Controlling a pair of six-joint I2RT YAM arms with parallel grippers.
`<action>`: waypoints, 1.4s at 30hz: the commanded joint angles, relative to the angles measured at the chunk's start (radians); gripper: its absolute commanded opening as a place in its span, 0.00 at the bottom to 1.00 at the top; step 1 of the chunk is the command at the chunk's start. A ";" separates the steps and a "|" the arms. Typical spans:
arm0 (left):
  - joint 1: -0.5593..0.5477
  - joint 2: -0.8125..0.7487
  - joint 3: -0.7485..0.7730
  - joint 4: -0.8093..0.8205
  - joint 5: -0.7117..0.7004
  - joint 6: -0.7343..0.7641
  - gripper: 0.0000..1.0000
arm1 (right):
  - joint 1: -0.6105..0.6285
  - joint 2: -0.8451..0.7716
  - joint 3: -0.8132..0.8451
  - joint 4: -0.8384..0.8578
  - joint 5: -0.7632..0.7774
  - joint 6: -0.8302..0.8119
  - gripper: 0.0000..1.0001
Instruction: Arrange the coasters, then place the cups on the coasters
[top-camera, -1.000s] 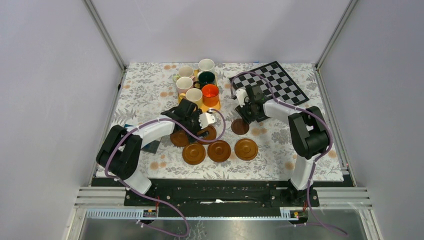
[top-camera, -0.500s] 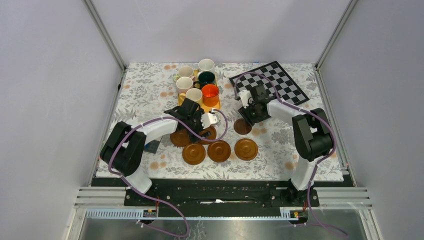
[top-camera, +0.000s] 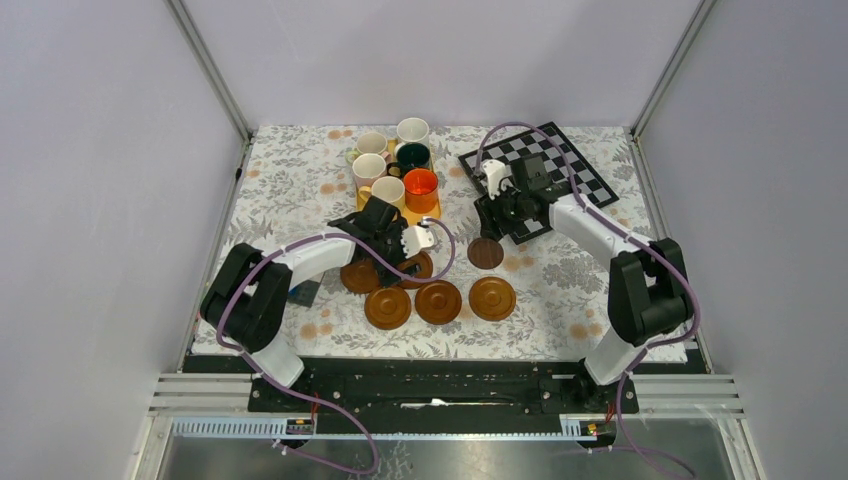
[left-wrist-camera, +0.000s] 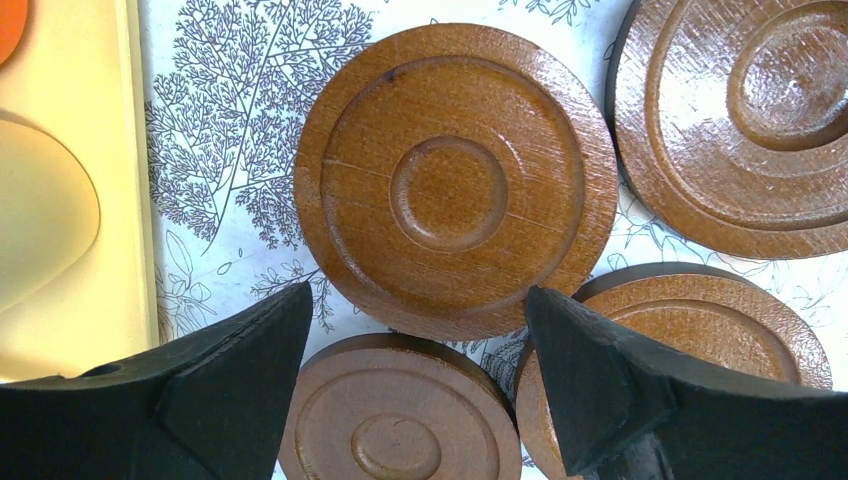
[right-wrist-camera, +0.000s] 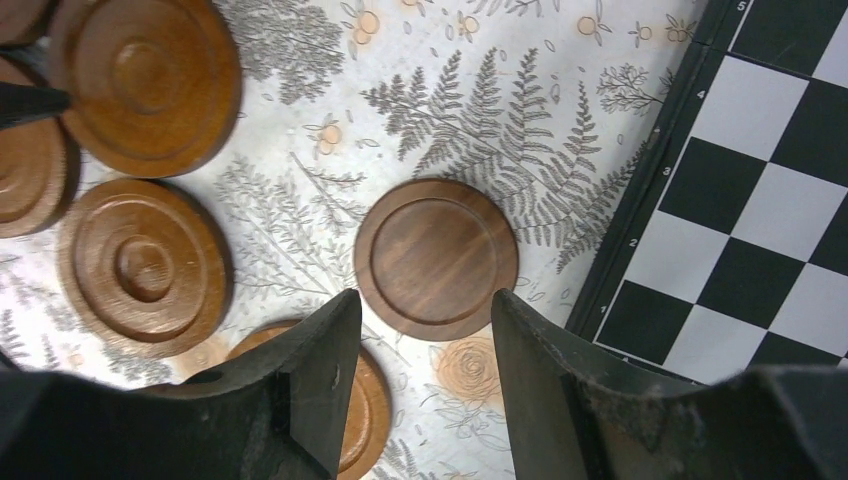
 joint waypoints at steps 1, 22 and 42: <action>-0.001 0.014 0.017 0.018 -0.032 -0.002 0.86 | -0.007 -0.097 -0.019 -0.031 -0.084 0.063 0.57; -0.017 -0.068 -0.003 -0.025 -0.122 -0.274 0.99 | -0.169 -0.257 -0.137 -0.001 -0.128 0.107 0.60; -0.035 0.033 0.020 -0.008 -0.133 -0.334 0.99 | -0.173 -0.274 -0.173 0.054 -0.102 0.126 0.61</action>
